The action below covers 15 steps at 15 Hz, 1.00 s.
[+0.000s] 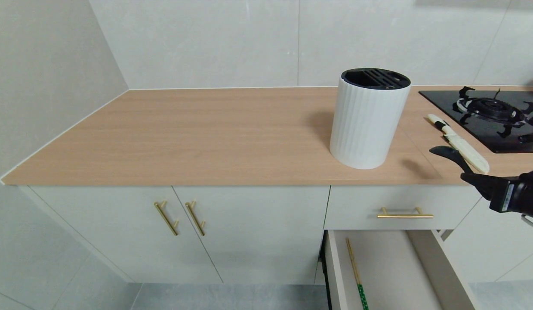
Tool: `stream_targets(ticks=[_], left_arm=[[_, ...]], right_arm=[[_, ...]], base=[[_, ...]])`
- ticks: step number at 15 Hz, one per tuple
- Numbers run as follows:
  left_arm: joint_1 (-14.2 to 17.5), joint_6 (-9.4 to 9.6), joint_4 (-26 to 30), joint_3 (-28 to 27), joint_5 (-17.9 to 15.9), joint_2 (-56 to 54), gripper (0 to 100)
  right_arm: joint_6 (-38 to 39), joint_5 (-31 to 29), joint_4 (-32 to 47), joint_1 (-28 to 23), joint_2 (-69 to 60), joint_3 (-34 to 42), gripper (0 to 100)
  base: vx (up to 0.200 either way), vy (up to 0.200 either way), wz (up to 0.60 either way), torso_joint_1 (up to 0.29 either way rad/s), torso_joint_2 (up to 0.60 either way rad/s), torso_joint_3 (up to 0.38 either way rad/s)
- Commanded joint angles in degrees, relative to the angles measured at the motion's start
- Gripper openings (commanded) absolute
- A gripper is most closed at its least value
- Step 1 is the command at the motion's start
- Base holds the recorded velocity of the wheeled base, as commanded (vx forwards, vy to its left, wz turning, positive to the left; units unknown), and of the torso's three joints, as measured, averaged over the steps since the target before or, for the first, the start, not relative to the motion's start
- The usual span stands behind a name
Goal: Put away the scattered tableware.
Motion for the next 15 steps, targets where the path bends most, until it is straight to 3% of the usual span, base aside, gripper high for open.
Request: stream_targets(ticks=[1,7,15], left_arm=[[0.0,-0.01,0.0,0.0,0.0,0.0,100],[0.0,-0.01,0.0,0.0,0.0,0.0,100],[0.0,-0.01,0.0,-0.1,0.0,0.0,100]], right_arm=[[-0.3,0.0,-0.1,0.0,-4.2,2.9,0],[-3.7,0.0,-0.1,0.4,-6.4,4.1,0],[-7.2,0.1,-0.1,0.7,-9.0,5.1,0]], base=[[0.000,0.000,0.00,0.000,0.00,0.000],[0.000,0.000,0.00,-0.018,0.04,0.024],[0.000,0.000,0.00,-0.190,0.45,0.262]])
